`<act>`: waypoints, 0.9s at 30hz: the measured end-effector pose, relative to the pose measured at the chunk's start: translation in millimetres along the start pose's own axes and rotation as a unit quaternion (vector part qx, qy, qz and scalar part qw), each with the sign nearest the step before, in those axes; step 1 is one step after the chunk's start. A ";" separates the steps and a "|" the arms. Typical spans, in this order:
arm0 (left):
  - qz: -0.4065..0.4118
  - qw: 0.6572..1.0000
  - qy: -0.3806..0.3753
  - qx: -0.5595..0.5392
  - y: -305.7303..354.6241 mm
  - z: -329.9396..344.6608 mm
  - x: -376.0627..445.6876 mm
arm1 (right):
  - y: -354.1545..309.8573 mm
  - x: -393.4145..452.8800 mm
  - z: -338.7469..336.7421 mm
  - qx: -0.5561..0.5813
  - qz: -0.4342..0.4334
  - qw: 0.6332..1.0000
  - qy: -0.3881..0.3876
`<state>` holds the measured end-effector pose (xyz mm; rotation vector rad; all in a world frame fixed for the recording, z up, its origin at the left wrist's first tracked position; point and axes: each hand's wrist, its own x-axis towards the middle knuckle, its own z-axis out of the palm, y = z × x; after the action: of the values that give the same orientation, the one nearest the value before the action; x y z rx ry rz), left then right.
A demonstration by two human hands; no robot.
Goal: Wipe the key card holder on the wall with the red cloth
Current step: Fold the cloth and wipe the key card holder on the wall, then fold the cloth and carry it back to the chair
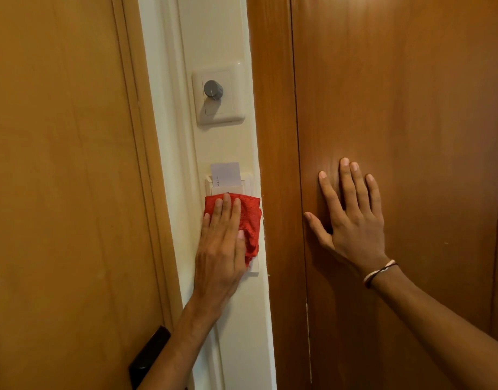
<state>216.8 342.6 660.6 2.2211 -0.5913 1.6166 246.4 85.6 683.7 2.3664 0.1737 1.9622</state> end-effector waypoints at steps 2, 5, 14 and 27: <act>-0.045 0.994 -0.026 -0.094 -1.6 -11.3 1.7 | -12.0 3.3 -12.2 0.033 0.031 0.999 -0.013; -0.081 0.985 -0.034 -0.150 -5.7 -24.8 2.2 | -41.5 9.2 -34.8 0.154 0.039 0.986 -0.043; -0.184 0.956 0.088 -0.212 -6.9 -36.2 13.2 | -122.3 27.6 -53.9 0.556 0.302 0.726 -0.269; -0.196 0.950 0.022 -0.242 44.7 -26.2 0.0 | -47.3 -7.7 -83.8 0.588 0.359 0.692 -0.216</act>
<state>172.6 317.1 669.4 1.7930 -0.4373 1.1650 160.5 129.5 686.1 4.2196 0.7820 1.5082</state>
